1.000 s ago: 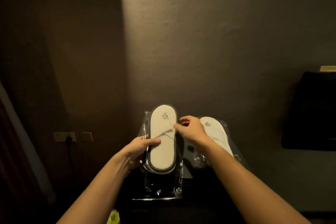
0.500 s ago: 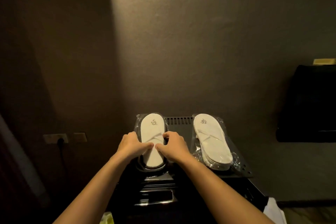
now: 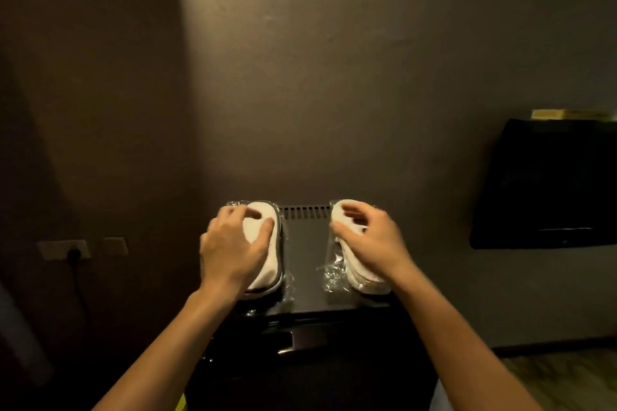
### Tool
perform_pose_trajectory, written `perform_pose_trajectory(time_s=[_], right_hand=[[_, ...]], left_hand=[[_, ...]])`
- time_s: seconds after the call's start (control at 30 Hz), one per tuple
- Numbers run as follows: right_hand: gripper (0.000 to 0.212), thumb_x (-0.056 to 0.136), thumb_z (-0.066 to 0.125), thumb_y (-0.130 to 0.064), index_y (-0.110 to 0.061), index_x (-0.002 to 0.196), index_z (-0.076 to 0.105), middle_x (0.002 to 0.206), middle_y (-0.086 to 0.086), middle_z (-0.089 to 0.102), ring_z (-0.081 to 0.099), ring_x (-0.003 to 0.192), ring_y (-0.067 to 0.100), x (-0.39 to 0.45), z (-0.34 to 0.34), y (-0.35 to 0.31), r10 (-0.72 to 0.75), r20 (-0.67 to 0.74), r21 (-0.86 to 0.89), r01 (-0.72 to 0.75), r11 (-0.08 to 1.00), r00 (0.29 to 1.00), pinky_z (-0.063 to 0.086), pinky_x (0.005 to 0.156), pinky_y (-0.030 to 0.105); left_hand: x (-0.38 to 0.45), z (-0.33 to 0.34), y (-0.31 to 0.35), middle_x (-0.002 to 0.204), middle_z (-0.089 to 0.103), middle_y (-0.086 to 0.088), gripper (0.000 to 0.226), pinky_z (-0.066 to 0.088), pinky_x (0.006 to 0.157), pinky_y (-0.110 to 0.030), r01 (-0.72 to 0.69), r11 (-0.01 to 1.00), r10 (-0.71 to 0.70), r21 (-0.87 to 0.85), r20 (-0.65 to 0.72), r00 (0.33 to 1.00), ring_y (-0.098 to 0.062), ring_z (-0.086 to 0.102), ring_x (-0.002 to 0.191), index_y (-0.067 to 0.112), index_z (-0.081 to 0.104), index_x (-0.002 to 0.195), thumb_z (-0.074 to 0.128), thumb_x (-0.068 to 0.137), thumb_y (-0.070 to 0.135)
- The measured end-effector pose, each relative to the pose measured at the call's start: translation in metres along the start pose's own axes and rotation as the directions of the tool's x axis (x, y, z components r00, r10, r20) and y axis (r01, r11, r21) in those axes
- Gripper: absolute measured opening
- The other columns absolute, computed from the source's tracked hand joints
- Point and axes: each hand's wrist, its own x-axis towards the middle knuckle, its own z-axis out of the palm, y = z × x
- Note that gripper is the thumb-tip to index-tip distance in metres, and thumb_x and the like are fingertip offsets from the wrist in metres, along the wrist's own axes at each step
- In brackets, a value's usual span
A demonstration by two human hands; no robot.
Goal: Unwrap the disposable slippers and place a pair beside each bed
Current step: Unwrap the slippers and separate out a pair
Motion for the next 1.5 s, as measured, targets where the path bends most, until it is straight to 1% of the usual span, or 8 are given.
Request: perform_pose_trajectory(time_s=[0.17,0.33,0.63,0.9,1.1,1.2,1.37,1.5], right_hand=[[0.082,0.072,0.062,-0.077,-0.016,0.127,0.058,0.129,0.007,0.068,0.064,0.117,0.031,-0.013,-0.020,0.056,0.363,0.065,-0.518,-0.280,0.808,0.929,0.055,0.093,0.042],[0.073,0.069,0.071,-0.074,-0.023,0.120,0.059,0.119,0.000,0.068,0.065,0.110,0.024,-0.027,-0.019,0.070,0.305,-0.012,-0.374,-0.287,0.882,0.952,0.055,0.086,0.038],[0.061,0.080,0.080,-0.048,-0.027,0.135,0.063,0.120,-0.014,0.069,0.065,0.106,0.002,-0.057,-0.032,0.076,0.072,-0.026,0.047,-0.070,0.996,0.997,0.056,0.087,0.024],[0.022,0.088,0.078,-0.019,-0.030,0.107,0.077,0.097,-0.021,0.074,0.069,0.095,-0.001,-0.081,-0.058,0.061,-0.208,-0.174,0.031,0.216,0.976,0.963,0.058,0.086,0.023],[0.025,0.085,0.074,-0.002,-0.027,0.094,0.073,0.096,-0.016,0.068,0.067,0.098,0.011,-0.092,-0.077,0.059,-0.420,-0.108,0.022,0.424,0.905,0.901,0.054,0.084,0.019],[0.036,0.084,0.071,0.005,-0.031,0.091,0.070,0.103,-0.018,0.065,0.063,0.108,0.009,-0.087,-0.090,0.072,-0.361,-0.075,-0.057,0.357,0.932,0.930,0.055,0.091,0.026],[0.031,0.089,0.069,0.000,-0.030,0.096,0.072,0.096,-0.015,0.074,0.071,0.094,0.005,-0.074,-0.083,0.061,-0.231,-0.433,0.055,0.281,0.958,0.871,0.061,0.083,0.031],[0.013,0.094,0.070,-0.021,-0.029,0.099,0.079,0.085,-0.014,0.077,0.072,0.081,0.003,-0.065,-0.055,0.042,-0.143,-0.180,0.057,0.155,0.986,0.973,0.063,0.077,0.031]], left_hand=[[-0.011,0.045,0.051,0.099,0.073,0.000,0.032,0.057,0.085,-0.038,0.026,0.992,0.025,-0.126,0.385,0.923,-0.018,0.067,0.091,0.017,0.067,0.104,0.062,0.093,0.046],[-0.012,0.089,0.062,0.074,0.059,-0.009,0.048,0.036,0.053,-0.034,0.183,0.981,-0.187,0.069,0.602,0.776,-0.029,0.060,0.077,0.008,0.054,0.078,0.062,0.088,0.055],[-0.017,0.097,0.082,0.098,0.078,-0.015,0.043,0.060,0.063,-0.030,0.719,0.555,-0.215,-0.418,0.764,0.609,-0.027,0.076,0.084,-0.003,0.070,0.116,0.081,0.084,0.024],[-0.003,0.059,0.101,0.071,0.064,-0.003,0.024,0.033,0.029,-0.011,0.741,0.370,-0.142,-0.560,0.754,0.641,-0.002,0.053,0.032,0.005,0.061,0.118,0.065,0.096,0.012],[0.010,0.049,0.085,0.080,0.072,-0.003,0.042,0.050,0.038,-0.021,0.770,0.310,-0.128,-0.557,0.778,0.615,-0.012,0.068,0.051,0.002,0.060,0.132,0.065,0.096,0.022],[0.011,0.046,0.080,0.075,0.076,-0.005,0.035,0.056,0.048,-0.024,0.782,0.229,-0.157,-0.580,0.770,0.618,-0.018,0.072,0.057,0.000,0.066,0.120,0.064,0.097,0.025],[0.001,0.062,0.076,0.091,0.076,-0.009,0.029,0.057,0.079,-0.037,0.726,0.093,-0.258,-0.681,0.688,0.678,-0.025,0.069,0.086,0.007,0.069,0.110,0.069,0.091,0.028],[-0.008,0.073,0.080,0.075,0.076,-0.001,0.021,0.057,0.055,-0.024,0.711,0.026,-0.263,-0.702,0.682,0.683,-0.014,0.069,0.070,0.011,0.070,0.101,0.068,0.092,0.029]])
